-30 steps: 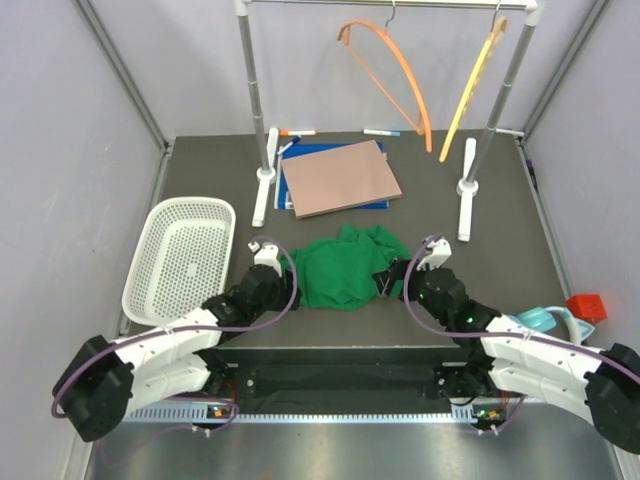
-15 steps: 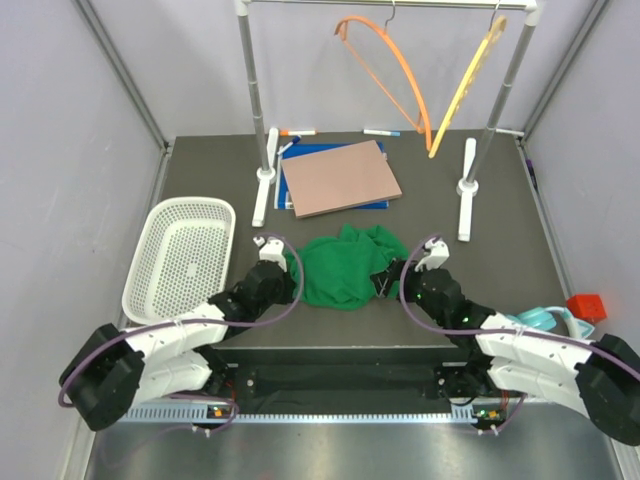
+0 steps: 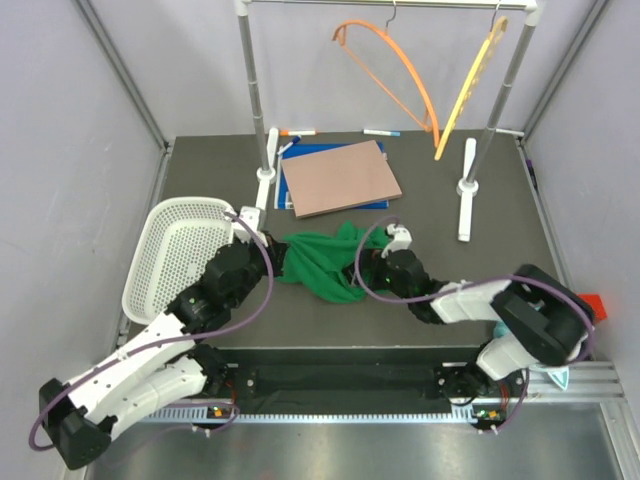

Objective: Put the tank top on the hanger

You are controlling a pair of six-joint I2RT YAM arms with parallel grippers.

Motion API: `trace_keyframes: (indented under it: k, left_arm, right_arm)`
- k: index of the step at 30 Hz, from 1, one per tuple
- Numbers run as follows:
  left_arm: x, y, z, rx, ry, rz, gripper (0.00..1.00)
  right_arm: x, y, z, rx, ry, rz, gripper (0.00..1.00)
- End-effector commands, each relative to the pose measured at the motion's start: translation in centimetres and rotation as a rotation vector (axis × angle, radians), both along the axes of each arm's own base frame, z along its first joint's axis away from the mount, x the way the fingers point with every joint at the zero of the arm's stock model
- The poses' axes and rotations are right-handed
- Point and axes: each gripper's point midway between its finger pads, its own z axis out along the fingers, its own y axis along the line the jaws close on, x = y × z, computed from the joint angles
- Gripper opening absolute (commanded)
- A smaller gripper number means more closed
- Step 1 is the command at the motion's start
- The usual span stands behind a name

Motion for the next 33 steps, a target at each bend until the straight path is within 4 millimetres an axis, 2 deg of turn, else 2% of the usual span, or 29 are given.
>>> trace_keyframes:
  k: [1, 2, 4, 5, 7, 8, 9, 11, 12, 13, 15, 16, 17, 18, 19, 20, 21, 22, 23, 24, 25, 26, 29, 30, 31, 32, 33]
  left_arm:
    - [-0.4, 0.8, 4.7, -0.014, -0.119, -0.012, 0.0]
    - [-0.4, 0.8, 5.3, -0.014, -0.138, -0.019, 0.0]
    - [-0.3, 0.5, 6.2, -0.009, -0.156, -0.034, 0.0]
    - [-0.1, 0.1, 5.9, 0.005, -0.143, -0.041, 0.0]
    - [0.3, -0.9, 6.5, -0.001, -0.148, -0.069, 0.0]
    - [0.8, -1.8, 5.6, 0.013, -0.128, -0.088, 0.0]
    - [1.0, -2.4, 5.5, 0.007, -0.126, -0.107, 0.0]
    - [1.6, -4.7, 5.0, -0.016, -0.119, -0.164, 0.0]
    - [1.8, -5.4, 4.5, -0.021, -0.108, -0.182, 0.0]
    - [1.8, -6.3, 4.2, -0.039, -0.095, -0.203, 0.0]
    - [2.0, -9.1, 3.1, -0.051, -0.082, -0.272, 0.0]
    - [2.0, -10.2, 2.8, -0.053, -0.079, -0.29, 0.0]
    - [1.9, -12.1, 0.8, -0.021, -0.046, -0.318, 0.0]
    - [2.2, -13.6, 1.8, -0.034, -0.072, -0.333, 0.0]
    - [2.5, -15.2, -0.2, 0.008, -0.043, -0.355, 0.0]
    - [1.5, -17.3, -0.5, 0.014, -0.04, -0.409, 0.0]
    - [1.5, -19.1, 0.7, 0.0, -0.068, -0.445, 0.0]
    - [1.5, -20.8, -1.6, 0.048, -0.037, -0.479, 0.0]
    - [0.5, -22.3, -2.1, 0.06, -0.025, -0.521, 0.0]
    - [0.5, -23.5, -1.8, 0.06, -0.028, -0.542, 0.0]
    - [0.3, -24.5, -3.7, 0.084, -0.001, -0.568, 0.0]
    - [-0.4, -25.3, -4.1, 0.09, 0.002, -0.597, 0.0]
    - [-0.9, -25.7, -4.4, 0.103, -0.008, -0.605, 0.57]
    - [-0.8, -25.1, -4.7, 0.107, -0.009, -0.584, 0.75]
    - [-0.7, -24.5, -3.3, 0.085, -0.041, -0.564, 0.98]
    - [-0.6, -23.9, -2.6, 0.082, -0.059, -0.54, 0.99]
    - [-0.7, -22.7, -3.4, 0.104, -0.055, -0.52, 0.99]
  right_arm:
    - [3.0, 7.1, 6.5, 0.203, -0.145, 0.137, 0.98]
    - [3.8, 8.0, 7.3, 0.211, -0.158, 0.144, 0.98]
    - [4.2, 8.1, 7.6, 0.192, -0.162, 0.148, 0.97]
    - [4.3, 8.1, 8.7, 0.196, -0.183, 0.145, 0.98]
    - [4.6, 6.8, 8.4, 0.132, -0.186, 0.107, 0.98]
    - [4.4, 5.8, 9.1, 0.12, -0.201, 0.086, 1.0]
    - [4.5, 4.2, 8.2, 0.061, -0.186, 0.036, 1.0]
    - [3.7, 1.7, 8.3, 0.026, -0.187, -0.024, 1.0]
    - [3.6, -0.5, 7.1, -0.034, -0.156, -0.096, 1.0]
    - [3.2, -1.9, 8.2, -0.029, -0.175, -0.138, 1.0]
    - [2.2, -5.7, 6.1, -0.115, -0.134, -0.246, 1.0]
    - [1.8, -6.9, 7.6, -0.085, -0.163, -0.281, 1.0]
    - [1.2, -8.3, 6.9, -0.106, -0.156, -0.318, 1.0]
    - [0.5, -9.2, 6.5, -0.128, -0.145, -0.329, 1.0]
    - [0.1, -9.9, 7.9, -0.091, -0.174, -0.346, 1.0]
    - [-0.2, -10.6, 8.0, -0.09, -0.179, -0.367, 1.0]
    - [-0.8, -11.4, 7.7, -0.108, -0.167, -0.377, 1.0]
    - [-1.1, -12.0, 9.0, -0.069, -0.194, -0.395, 1.0]
    - [-1.6, -13.1, 8.8, -0.09, -0.183, -0.423, 1.0]
    - [-1.8, -13.7, 9.0, -0.088, -0.189, -0.439, 1.0]
    - [-2.2, -14.3, 10.2, -0.048, -0.216, -0.46, 1.0]
    - [-2.3, -15.0, 10.5, -0.049, -0.225, -0.482, 1.0]
    - [-2.9, -16.0, 11.4, -0.03, -0.272, -0.494, 1.0]
    - [-2.9, -16.0, 11.5, -0.024, -0.282, -0.492, 1.0]
    - [-2.9, -16.1, 11.4, -0.023, -0.292, -0.49, 1.0]
    - [-2.8, -15.8, 11.7, -0.02, -0.309, -0.474, 1.0]
    - [-2.7, -15.6, 11.6, -0.018, -0.31, -0.468, 1.0]
